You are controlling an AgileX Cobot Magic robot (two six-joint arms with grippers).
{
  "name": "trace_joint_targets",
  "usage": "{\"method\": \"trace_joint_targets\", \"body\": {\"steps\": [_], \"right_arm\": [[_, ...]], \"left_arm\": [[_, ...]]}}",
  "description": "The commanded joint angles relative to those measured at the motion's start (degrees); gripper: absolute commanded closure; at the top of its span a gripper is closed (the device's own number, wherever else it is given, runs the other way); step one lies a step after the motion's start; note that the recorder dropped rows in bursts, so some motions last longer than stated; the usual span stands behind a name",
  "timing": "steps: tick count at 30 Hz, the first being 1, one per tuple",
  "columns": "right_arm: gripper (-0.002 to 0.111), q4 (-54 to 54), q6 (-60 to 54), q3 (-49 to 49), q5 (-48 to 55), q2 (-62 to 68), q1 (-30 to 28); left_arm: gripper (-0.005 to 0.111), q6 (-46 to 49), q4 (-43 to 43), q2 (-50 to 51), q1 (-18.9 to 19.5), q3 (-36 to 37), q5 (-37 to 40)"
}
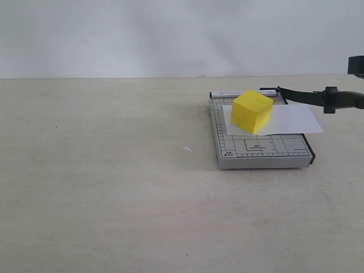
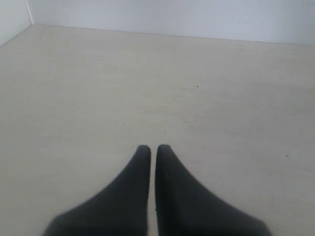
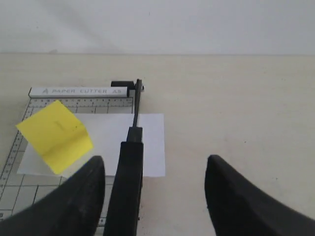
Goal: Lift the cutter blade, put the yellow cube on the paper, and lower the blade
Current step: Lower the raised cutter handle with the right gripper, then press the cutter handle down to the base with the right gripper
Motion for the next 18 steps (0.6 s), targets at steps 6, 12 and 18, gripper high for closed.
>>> {"method": "trace_joint_targets", "body": {"steps": [6, 12, 18], "right_arm": [[0.05, 0.24, 0.54, -0.26, 3.02, 4.02, 1.23], [0.066, 0.24, 0.54, -0.26, 3.46, 4.52, 1.23], [0.108, 0.24, 0.54, -0.26, 4.91, 4.52, 1.23]], "left_arm": [[0.102, 0.09, 0.22, -0.24, -2.31, 0.19, 0.11], [0.102, 0.09, 0.22, -0.24, -2.31, 0.19, 0.11], [0.102, 0.09, 0.22, -0.24, -2.31, 0.19, 0.11]]}}
